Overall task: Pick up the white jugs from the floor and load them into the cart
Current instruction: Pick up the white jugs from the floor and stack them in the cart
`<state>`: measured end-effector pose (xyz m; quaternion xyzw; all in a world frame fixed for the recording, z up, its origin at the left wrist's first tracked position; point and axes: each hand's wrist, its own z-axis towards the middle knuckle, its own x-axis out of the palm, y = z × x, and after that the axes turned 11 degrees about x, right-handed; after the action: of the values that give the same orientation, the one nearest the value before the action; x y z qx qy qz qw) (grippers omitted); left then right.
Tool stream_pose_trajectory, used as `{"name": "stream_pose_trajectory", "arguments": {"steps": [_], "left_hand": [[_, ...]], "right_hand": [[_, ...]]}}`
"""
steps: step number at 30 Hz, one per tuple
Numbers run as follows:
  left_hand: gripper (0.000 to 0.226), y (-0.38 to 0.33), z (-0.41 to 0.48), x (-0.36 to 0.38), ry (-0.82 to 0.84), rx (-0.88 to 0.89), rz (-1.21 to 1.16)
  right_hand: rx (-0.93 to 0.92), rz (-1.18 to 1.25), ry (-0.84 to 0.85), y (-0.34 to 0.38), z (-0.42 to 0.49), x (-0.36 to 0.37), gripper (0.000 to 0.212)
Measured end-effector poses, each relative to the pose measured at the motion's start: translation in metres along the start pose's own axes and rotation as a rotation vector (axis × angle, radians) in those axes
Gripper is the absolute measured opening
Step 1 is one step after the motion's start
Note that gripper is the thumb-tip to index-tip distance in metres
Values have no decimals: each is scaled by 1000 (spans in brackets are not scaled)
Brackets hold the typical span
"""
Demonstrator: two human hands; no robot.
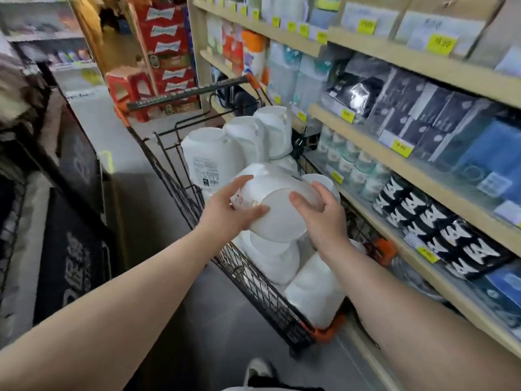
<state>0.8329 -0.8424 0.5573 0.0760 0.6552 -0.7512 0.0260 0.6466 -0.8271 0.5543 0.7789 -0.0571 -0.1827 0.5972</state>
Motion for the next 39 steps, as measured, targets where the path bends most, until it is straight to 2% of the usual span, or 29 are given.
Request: {"name": "stream_pose_trajectory", "arguments": {"steps": [8,12,15,19,22,26,29,33,39], "left_hand": [[70,16,121,23,131,-129,-50],[57,22,178,39,220,-194,-115],[73,30,218,50,296,-250,-95],[74,32,265,61,398,-283,-78],[76,31,301,67,466,-367,-95],[78,40,328,70,552,-436,-68],[81,53,335,67,596,-337,22],[98,64,334,63,638,-81,373],[82,55,335,58,706,97,599]], "right_hand": [[140,-101,-147,28,101,4,76],[232,-147,-212,40,148,0,84],[301,-207,-289,45,178,4,86],[397,-316,-386,55,208,11,96],[405,-291,-399,60,223,13,81],[319,-194,-416,55,229,25,72],[317,-148,-434,55,240,39,67],[324,-210,-487,54,256,62,68],[319,-231,-537,60,255,73,68]]}}
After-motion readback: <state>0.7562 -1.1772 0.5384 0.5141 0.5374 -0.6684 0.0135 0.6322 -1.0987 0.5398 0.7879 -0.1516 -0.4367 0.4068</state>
